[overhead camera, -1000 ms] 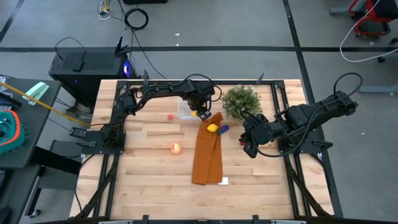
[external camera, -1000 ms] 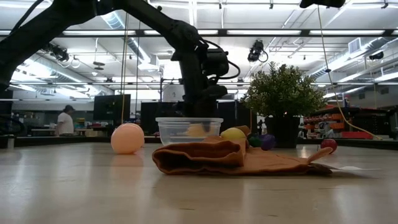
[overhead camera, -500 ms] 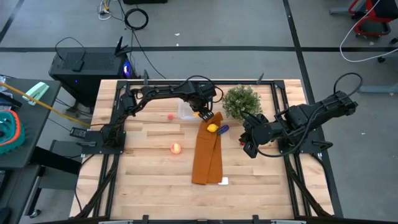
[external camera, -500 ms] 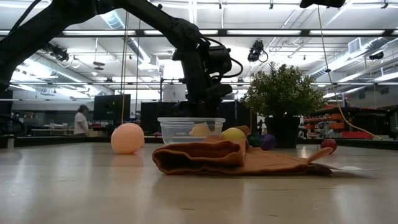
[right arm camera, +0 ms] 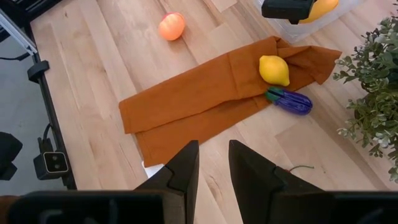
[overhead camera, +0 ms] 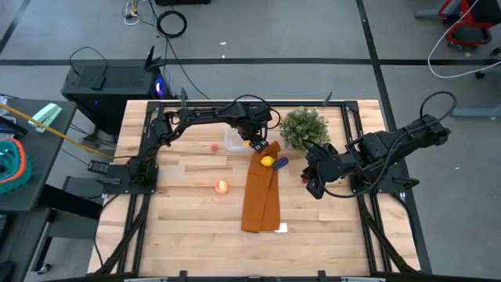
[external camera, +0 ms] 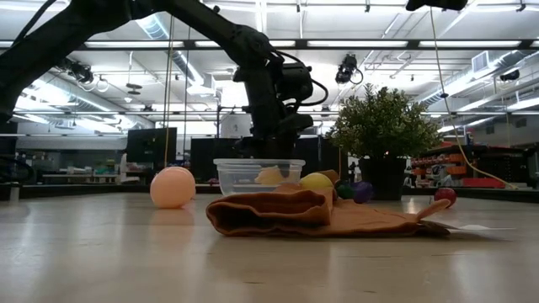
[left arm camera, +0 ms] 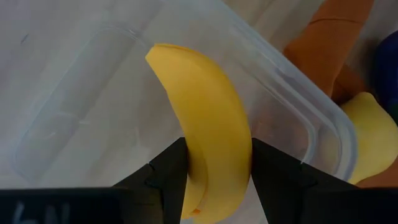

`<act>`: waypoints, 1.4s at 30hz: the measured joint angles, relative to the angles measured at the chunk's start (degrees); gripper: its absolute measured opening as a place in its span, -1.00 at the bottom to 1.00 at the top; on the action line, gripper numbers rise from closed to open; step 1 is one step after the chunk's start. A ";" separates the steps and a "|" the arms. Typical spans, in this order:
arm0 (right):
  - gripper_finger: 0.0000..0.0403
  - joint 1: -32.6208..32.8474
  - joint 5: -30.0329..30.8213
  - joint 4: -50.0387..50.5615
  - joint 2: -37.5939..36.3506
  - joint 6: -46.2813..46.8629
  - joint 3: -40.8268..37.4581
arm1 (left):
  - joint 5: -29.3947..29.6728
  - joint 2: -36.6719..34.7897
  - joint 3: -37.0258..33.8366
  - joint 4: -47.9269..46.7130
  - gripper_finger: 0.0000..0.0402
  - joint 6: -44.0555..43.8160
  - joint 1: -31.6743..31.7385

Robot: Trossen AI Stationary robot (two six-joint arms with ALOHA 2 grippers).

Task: Pick and placing Produce into tupperware
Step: Put the yellow banana into the transparent bin

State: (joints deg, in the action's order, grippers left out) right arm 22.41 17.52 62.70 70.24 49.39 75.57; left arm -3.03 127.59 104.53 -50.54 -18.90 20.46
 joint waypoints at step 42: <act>-0.53 0.02 0.00 -0.13 0.00 0.02 -0.02 | -0.02 2.10 0.02 1.05 -0.14 -0.02 0.18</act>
State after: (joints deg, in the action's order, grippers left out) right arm 22.44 17.52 62.57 70.24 49.41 75.55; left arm -3.05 129.69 104.55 -49.49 -18.92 20.64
